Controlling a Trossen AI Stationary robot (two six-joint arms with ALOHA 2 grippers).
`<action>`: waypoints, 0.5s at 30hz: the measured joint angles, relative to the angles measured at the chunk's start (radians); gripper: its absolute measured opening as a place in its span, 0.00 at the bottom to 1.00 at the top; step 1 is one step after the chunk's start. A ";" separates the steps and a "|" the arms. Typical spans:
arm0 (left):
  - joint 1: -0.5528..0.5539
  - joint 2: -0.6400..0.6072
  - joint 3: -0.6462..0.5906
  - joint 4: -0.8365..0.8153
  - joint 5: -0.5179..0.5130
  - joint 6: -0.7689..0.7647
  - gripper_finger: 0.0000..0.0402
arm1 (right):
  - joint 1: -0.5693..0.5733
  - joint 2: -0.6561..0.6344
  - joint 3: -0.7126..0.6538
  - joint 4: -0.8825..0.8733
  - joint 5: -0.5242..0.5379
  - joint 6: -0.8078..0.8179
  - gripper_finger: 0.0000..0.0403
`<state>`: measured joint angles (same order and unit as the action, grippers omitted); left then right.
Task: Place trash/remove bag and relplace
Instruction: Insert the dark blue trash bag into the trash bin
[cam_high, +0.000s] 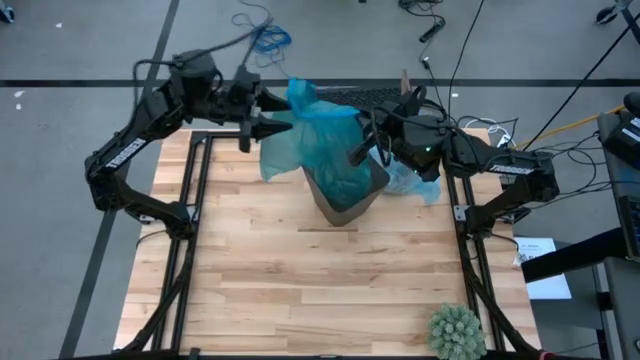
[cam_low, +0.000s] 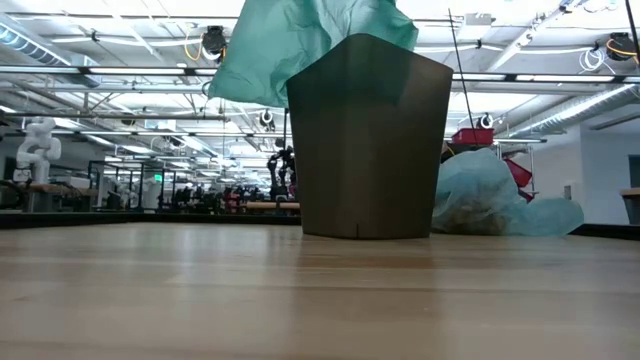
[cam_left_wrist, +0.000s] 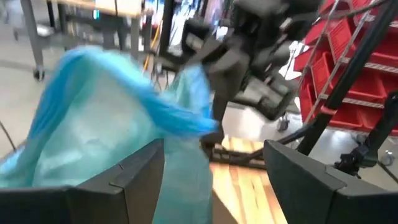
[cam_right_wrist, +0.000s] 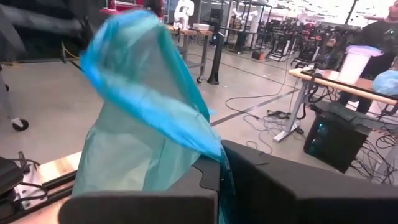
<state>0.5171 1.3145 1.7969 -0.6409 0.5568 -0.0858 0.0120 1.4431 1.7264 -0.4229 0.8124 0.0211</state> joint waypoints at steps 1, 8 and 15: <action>0.000 -0.003 0.018 -0.002 0.000 0.006 0.66 | 0.000 -0.001 0.000 0.000 0.000 -0.003 0.00; -0.001 -0.009 0.191 -0.339 -0.082 0.023 0.64 | 0.000 -0.001 0.000 -0.002 0.000 -0.005 0.00; -0.026 -0.006 0.210 -0.776 -0.669 -0.039 0.32 | -0.003 -0.001 0.000 0.000 -0.002 -0.008 0.00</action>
<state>0.4911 1.3087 2.0067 -1.4166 -0.1127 -0.1250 0.0085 1.4418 1.7264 -0.4232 0.8107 0.0132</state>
